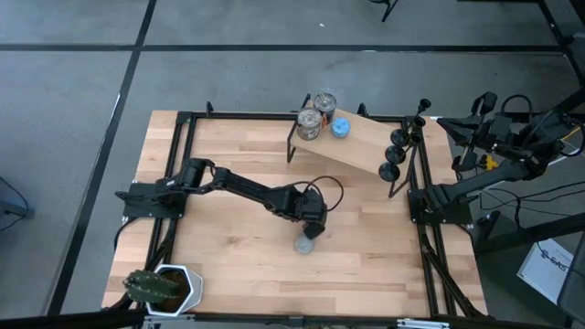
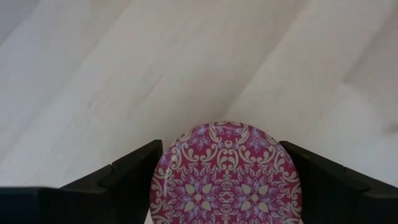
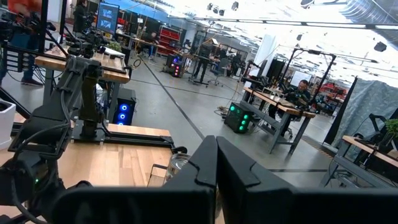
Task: Pick & Place candle stick holders
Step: Put the red patterned scented candle on the shelf
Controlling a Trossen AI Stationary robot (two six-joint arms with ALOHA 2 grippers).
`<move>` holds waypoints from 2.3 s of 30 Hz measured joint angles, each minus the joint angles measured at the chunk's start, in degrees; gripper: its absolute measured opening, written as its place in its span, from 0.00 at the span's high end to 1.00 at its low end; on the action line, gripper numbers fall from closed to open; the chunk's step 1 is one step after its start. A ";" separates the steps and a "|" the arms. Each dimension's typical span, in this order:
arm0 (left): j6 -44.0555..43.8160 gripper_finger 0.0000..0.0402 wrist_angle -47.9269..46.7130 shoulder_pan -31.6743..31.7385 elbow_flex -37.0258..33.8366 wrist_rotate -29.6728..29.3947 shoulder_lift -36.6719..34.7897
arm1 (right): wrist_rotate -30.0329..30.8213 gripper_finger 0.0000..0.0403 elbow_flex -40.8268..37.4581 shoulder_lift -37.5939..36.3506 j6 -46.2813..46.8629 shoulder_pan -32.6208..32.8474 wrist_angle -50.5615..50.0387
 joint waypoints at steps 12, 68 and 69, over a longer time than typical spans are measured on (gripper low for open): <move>6.49 0.23 -4.04 0.00 4.52 0.46 0.00 | 0.00 0.99 0.01 0.00 0.01 0.01 0.00; 6.31 0.07 6.70 1.51 6.65 6.94 4.08 | -0.02 0.99 -0.01 0.00 0.01 0.01 0.00; 6.64 0.07 6.36 1.61 6.65 7.77 3.98 | -0.02 0.99 0.01 0.00 0.01 -0.01 0.02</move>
